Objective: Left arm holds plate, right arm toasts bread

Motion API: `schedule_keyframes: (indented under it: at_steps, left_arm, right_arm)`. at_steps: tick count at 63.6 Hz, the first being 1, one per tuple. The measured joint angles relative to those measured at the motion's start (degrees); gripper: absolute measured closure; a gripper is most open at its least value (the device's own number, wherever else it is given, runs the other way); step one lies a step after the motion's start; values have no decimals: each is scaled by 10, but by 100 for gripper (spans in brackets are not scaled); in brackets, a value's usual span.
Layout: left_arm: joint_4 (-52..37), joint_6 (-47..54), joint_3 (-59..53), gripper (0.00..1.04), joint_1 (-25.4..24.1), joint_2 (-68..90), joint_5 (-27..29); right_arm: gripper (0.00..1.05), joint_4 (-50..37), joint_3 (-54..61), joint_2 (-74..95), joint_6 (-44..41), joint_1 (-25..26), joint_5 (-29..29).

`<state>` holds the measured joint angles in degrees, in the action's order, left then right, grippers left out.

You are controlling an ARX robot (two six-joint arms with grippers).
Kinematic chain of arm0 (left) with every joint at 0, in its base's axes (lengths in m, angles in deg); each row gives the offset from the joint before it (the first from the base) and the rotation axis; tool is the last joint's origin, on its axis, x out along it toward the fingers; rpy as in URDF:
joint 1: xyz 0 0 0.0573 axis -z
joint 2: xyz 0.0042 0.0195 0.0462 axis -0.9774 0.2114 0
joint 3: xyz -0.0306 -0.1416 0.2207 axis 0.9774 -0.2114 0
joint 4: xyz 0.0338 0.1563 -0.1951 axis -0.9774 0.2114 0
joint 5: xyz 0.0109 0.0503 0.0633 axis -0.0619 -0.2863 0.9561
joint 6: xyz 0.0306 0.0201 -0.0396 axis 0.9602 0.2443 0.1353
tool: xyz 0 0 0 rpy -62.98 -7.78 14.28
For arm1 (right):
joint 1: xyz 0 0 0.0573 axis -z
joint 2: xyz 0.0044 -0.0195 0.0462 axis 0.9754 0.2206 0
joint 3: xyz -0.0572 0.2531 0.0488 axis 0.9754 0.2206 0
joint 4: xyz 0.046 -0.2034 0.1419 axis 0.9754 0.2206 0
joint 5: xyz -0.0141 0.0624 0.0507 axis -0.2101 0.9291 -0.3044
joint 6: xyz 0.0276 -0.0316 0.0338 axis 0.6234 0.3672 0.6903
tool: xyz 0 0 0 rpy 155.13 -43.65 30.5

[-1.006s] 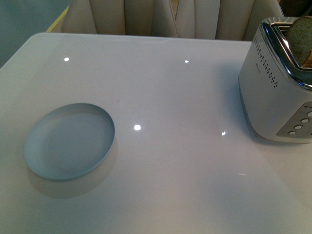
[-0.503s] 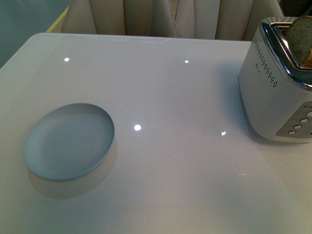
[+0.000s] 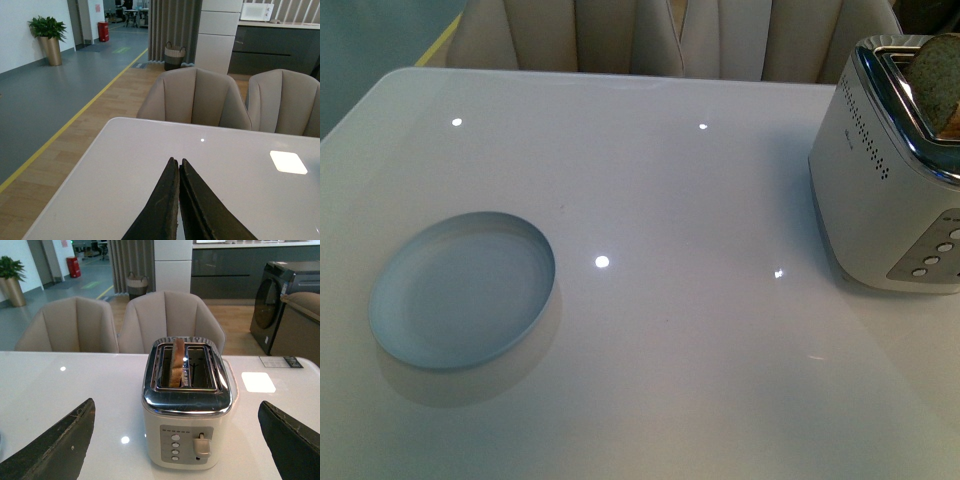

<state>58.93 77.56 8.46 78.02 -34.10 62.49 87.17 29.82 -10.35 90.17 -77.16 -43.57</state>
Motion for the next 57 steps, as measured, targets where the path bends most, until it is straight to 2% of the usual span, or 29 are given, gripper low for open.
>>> schedule_keyframes:
  at_steps: [38,45,57]
  left_arm:
    - [125,0,0,102,0,-126,0]
    - [219,0,0,102,0,-208,0]
    - [224,0,0,102,0,-222,0]
  right_arm:
    - [9,0,0,0,0,0,0]
    - [9,0,0,0,0,0,0]
    - [9,0,0,0,0,0,0]
